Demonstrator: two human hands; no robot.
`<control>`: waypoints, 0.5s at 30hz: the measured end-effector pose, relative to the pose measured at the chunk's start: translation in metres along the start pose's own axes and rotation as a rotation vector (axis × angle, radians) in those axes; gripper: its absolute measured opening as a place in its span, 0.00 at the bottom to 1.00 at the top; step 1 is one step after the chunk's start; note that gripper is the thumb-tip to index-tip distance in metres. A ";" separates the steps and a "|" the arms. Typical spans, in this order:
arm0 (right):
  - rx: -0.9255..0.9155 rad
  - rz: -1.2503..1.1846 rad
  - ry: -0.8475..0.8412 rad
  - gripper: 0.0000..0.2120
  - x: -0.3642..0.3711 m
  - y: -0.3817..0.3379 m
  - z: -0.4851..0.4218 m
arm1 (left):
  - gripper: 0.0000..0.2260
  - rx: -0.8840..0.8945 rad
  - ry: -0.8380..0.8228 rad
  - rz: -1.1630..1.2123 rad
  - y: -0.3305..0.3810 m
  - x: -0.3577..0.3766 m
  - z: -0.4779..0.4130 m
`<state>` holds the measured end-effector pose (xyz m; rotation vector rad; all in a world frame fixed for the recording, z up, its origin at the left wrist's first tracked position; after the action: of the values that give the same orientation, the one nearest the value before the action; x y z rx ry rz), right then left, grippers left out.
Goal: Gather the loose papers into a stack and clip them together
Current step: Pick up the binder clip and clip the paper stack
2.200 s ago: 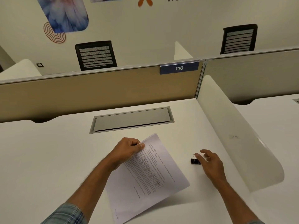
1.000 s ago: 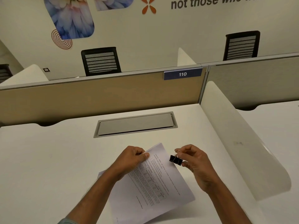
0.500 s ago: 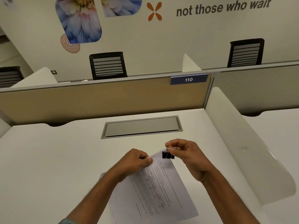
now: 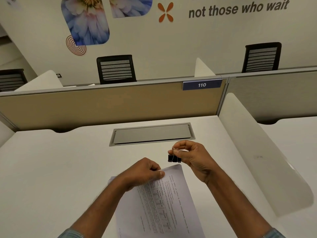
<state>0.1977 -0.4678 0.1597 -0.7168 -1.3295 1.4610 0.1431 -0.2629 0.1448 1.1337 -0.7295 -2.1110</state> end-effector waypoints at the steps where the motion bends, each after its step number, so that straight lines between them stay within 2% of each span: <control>1: 0.011 -0.006 0.007 0.06 0.001 0.000 -0.001 | 0.15 0.003 -0.002 -0.009 0.000 0.000 0.000; 10: 0.078 0.095 0.008 0.05 0.008 -0.004 -0.004 | 0.15 0.030 -0.002 -0.034 0.004 -0.003 -0.003; 15: 0.091 0.180 -0.002 0.08 0.013 -0.005 -0.003 | 0.16 0.037 -0.004 -0.028 0.004 -0.003 -0.003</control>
<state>0.1979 -0.4550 0.1666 -0.7917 -1.2165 1.6551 0.1480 -0.2638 0.1472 1.1659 -0.7611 -2.1319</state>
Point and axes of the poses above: each hand's wrist, its own z-axis away from the middle knuckle, its own x-axis out of the palm, y = z × x, the point moved 1 cm from there along -z, towards the middle knuckle, and after that the axes turned 3 degrees about -y, right-handed, at the moved point
